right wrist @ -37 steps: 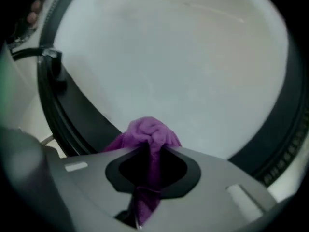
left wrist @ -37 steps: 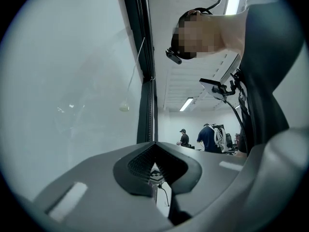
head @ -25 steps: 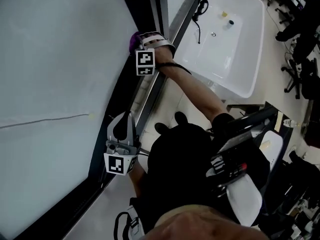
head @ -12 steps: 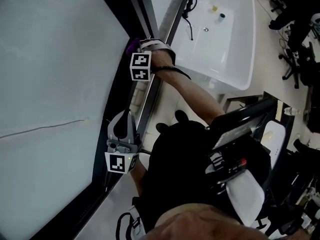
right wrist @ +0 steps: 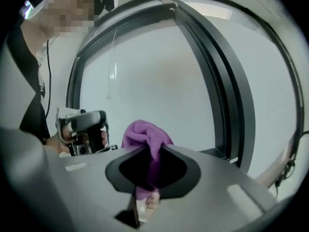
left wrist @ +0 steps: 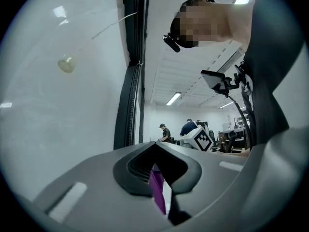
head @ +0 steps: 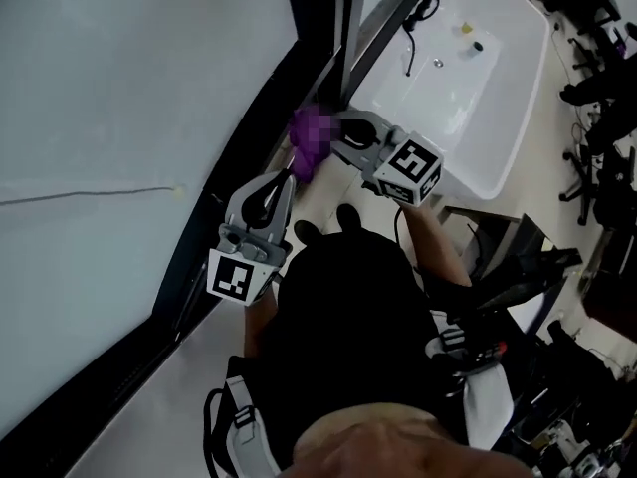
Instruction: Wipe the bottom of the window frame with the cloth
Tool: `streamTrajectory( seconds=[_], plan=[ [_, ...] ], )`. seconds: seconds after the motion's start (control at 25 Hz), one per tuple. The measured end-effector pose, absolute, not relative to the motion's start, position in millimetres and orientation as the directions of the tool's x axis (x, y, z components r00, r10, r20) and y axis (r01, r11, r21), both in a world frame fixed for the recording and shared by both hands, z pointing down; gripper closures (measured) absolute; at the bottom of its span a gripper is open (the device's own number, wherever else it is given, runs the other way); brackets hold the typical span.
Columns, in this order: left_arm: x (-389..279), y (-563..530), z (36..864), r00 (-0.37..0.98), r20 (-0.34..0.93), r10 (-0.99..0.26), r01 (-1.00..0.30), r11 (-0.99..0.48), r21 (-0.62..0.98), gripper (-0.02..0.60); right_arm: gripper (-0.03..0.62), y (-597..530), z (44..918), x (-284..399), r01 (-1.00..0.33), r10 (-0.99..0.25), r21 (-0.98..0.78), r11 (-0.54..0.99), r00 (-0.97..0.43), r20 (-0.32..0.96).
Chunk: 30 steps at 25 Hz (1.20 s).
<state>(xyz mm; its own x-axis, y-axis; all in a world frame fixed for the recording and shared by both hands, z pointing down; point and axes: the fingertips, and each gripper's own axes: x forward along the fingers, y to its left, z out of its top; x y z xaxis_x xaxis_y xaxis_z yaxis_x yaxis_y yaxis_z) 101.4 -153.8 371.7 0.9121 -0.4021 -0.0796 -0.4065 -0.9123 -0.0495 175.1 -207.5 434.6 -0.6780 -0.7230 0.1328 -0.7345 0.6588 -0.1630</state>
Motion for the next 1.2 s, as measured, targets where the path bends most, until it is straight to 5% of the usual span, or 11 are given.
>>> streamTrajectory(
  seconds=[0.72, 1.2],
  plan=[
    [121, -167, 318, 0.910, -0.182, -0.374, -0.389, -0.920, -0.055, 0.580, 0.540, -203, 362, 169, -0.717, -0.725, -0.109, 0.689, -0.686, -0.067],
    [128, -164, 324, 0.911, -0.188, -0.367, -0.380, -0.925, -0.033, 0.580, 0.540, -198, 365, 171, -0.701, -0.712, -0.129, 0.701, -0.699, -0.071]
  ],
)
